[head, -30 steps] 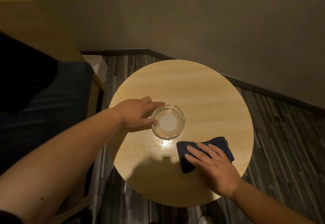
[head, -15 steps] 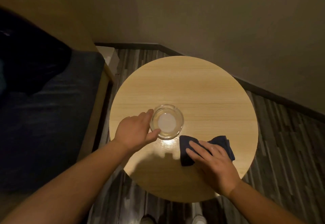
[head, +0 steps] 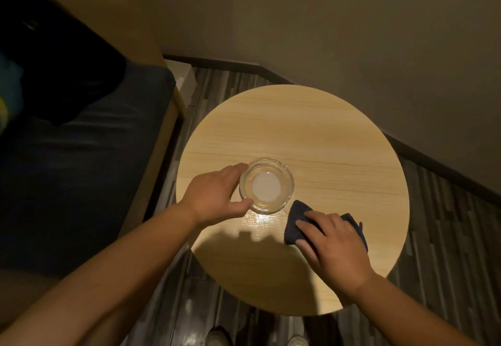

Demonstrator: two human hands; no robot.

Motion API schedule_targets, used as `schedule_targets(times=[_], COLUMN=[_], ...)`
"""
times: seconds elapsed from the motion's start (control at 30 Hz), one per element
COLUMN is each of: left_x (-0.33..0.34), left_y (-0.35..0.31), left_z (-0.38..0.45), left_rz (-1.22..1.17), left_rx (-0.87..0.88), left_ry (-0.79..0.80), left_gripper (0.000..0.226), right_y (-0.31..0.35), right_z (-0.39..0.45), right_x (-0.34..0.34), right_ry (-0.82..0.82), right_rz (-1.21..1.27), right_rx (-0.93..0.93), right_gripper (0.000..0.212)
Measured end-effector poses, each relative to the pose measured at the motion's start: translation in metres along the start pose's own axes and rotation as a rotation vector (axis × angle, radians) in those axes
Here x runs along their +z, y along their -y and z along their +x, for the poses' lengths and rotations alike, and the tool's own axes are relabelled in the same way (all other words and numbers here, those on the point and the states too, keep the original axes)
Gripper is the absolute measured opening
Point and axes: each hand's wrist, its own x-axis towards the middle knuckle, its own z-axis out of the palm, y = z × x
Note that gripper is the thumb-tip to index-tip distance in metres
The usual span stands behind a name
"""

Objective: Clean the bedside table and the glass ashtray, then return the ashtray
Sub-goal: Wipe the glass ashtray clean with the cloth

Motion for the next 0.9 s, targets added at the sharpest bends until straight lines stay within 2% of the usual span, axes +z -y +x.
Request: schedule_targets(times=[0.17, 0.27, 0.33, 0.37, 0.43, 0.57, 0.7, 0.9], left_x=[0.003, 0.006, 0.007, 0.008, 0.009, 0.012, 0.013, 0.014], left_y=[0.001, 0.004, 0.005, 0.005, 0.006, 0.007, 0.010, 0.012], left_z=[0.003, 0.004, 0.004, 0.004, 0.004, 0.005, 0.005, 0.010], left_rz=[0.007, -0.018, -0.023, -0.021, -0.014, -0.022, -0.029, 0.003], left_rx=[-0.003, -0.002, -0.004, -0.005, -0.008, -0.014, -0.006, 0.021], left_ry=[-0.019, -0.019, -0.025, -0.032, -0.042, -0.042, -0.034, -0.003], left_gripper=[0.072, 0.072, 0.074, 0.075, 0.075, 0.078, 0.080, 0.079], right_y=[0.006, 0.006, 0.011, 0.015, 0.023, 0.030, 0.035, 0.049], right_z=[0.015, 0.036, 0.062, 0.076, 0.103, 0.133, 0.138, 0.139], right_x=[-0.018, -0.045, -0.061, -0.065, -0.067, -0.061, -0.059, -0.053], right_ry=[0.034, -0.077, -0.115, -0.086, 0.069, 0.312, 0.402, 0.409], right_rz=[0.244, 0.339, 0.285, 0.229, 0.120, -0.151, -0.268, -0.141], right_rx=[0.099, 0.055, -0.023, -0.069, -0.119, -0.123, -0.131, -0.163], right_gripper=[0.026, 0.029, 0.029, 0.028, 0.030, 0.032, 0.028, 0.019])
